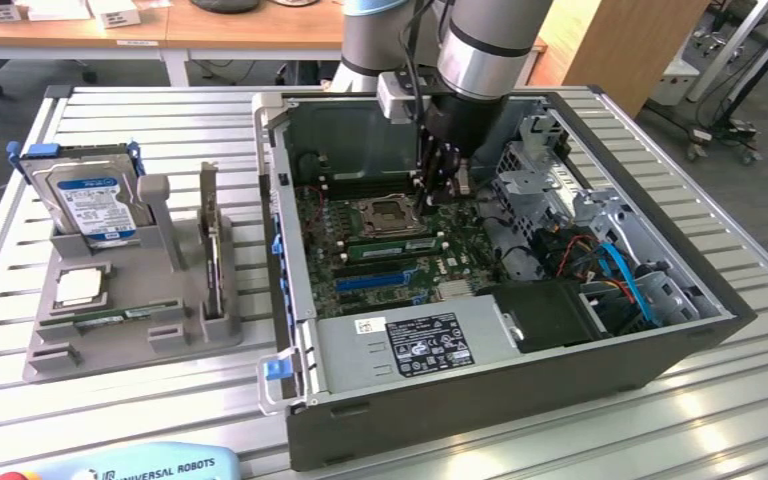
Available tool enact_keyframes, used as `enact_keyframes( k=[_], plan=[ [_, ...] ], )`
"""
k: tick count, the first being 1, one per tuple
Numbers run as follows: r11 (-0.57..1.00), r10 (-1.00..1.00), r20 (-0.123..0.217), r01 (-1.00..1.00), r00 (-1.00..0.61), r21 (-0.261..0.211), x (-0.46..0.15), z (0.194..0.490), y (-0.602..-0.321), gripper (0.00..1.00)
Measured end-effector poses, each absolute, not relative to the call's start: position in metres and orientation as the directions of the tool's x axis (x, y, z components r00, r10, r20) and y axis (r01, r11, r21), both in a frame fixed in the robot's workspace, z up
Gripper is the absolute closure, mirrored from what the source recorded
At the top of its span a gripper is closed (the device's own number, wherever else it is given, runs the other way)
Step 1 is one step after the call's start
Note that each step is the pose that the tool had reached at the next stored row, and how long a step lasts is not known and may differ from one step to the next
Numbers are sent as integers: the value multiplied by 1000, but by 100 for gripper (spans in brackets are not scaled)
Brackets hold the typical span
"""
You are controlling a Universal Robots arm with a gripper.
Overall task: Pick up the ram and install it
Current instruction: 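Press down the ram until it locks into place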
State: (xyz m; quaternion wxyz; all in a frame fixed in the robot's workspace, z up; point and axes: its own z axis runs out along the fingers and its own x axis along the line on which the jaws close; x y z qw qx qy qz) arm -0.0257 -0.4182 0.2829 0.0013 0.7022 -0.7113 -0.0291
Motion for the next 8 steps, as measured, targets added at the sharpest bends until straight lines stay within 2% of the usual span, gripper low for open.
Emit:
enact_keyframes(
  k=[3,4,8],
  plan=[
    [12,-999,-39,-999,-14,43,-26,283,-418,83],
    [12,-999,-39,-999,-14,43,-26,283,-418,89],
    [12,-999,-39,-999,-14,43,-26,283,-418,90]
  ],
)
